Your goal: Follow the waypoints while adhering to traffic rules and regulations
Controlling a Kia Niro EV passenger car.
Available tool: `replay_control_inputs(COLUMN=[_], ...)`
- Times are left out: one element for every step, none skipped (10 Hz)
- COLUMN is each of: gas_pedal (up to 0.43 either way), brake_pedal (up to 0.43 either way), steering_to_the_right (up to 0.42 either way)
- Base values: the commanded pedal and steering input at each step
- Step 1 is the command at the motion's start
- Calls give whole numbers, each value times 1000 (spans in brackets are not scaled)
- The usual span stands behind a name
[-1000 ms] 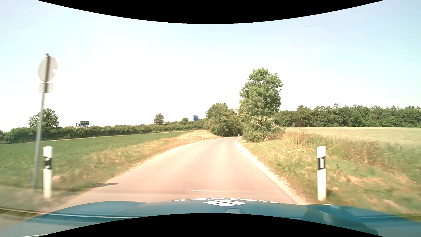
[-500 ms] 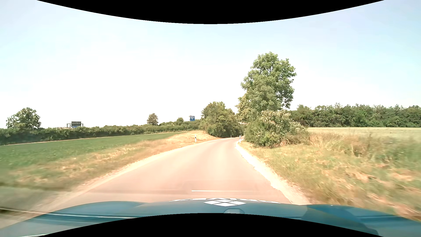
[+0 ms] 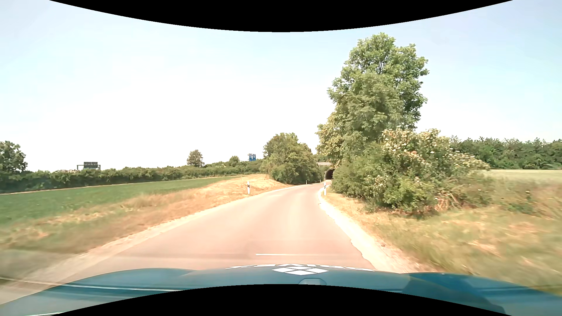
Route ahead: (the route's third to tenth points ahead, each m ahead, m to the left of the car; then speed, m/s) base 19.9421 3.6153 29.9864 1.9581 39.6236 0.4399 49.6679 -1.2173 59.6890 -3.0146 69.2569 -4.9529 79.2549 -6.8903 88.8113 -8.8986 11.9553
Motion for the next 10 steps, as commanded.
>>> replay_control_inputs(gas_pedal=[157, 157, 150, 138, 130, 118, 118, 150, 169, 169], brake_pedal=[0, 0, 0, 0, 0, 0, 0, 0, 0, 0], steering_to_the_right=[10, 12, 15, 16, 16, 16, 16, 16, 16, 16])
